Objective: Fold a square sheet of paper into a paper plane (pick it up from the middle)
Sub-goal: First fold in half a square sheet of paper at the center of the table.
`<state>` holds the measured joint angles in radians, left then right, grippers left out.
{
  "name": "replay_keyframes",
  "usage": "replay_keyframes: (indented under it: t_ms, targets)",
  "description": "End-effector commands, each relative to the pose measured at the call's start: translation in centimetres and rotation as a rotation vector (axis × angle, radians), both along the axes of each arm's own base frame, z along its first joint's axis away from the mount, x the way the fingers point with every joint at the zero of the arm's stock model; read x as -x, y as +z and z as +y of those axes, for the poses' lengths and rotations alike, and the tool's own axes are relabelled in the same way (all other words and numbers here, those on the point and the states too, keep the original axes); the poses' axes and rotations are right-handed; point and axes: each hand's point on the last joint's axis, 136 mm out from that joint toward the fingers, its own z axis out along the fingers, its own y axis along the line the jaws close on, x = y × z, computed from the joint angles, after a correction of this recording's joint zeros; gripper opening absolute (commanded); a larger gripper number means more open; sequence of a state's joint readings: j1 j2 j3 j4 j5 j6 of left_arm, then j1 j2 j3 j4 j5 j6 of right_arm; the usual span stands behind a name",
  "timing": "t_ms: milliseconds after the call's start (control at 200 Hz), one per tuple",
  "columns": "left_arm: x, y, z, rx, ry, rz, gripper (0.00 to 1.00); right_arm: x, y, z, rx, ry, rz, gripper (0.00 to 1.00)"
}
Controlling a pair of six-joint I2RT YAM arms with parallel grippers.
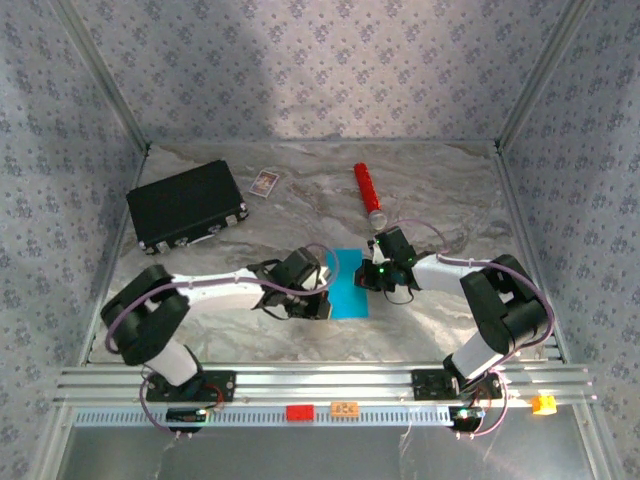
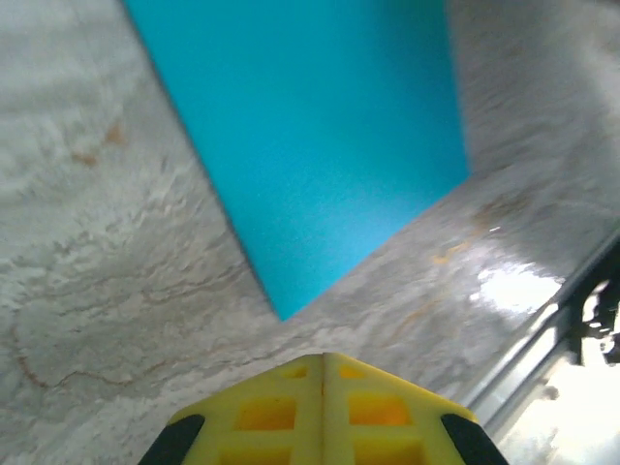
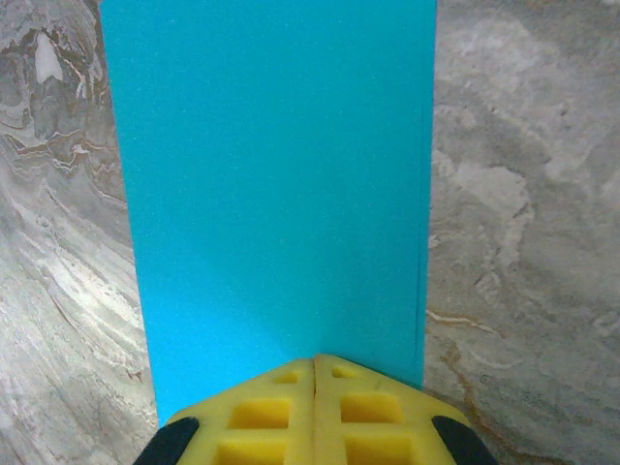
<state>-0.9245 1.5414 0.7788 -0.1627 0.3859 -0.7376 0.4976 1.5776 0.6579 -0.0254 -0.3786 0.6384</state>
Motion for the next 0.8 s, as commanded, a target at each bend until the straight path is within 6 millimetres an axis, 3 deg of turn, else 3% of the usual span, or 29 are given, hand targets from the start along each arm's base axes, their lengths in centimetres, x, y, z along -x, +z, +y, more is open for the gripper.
replay_keyframes:
  t_ms: [0,195,400,680,795]
  targets:
    - [-2.5,1.6,-0.2,0.063,0.068,-0.029,0.00,2.6,-2.9,-2.6,0.118,-0.027,0.112,0.00]
    - [-6.0,2.0,-2.2,0.165,0.127,0.024,0.00,2.7,-3.0,-2.6,0.121,-0.027,0.116,0.00]
    - [-8.4,-0.4,-3.0,0.123,0.162,0.051,0.00,2.7,-3.0,-2.5,0.117,-0.023,0.118,0.00]
    - [-6.5,-5.0,-1.7,0.065,0.155,0.146,0.00,2.7,-3.0,-2.5,0.118,-0.025,0.118,0.00]
    - [-6.0,-5.4,-0.9,0.054,0.164,0.152,0.00,2.6,-3.0,-2.5,0.119,-0.025,0.117,0.00]
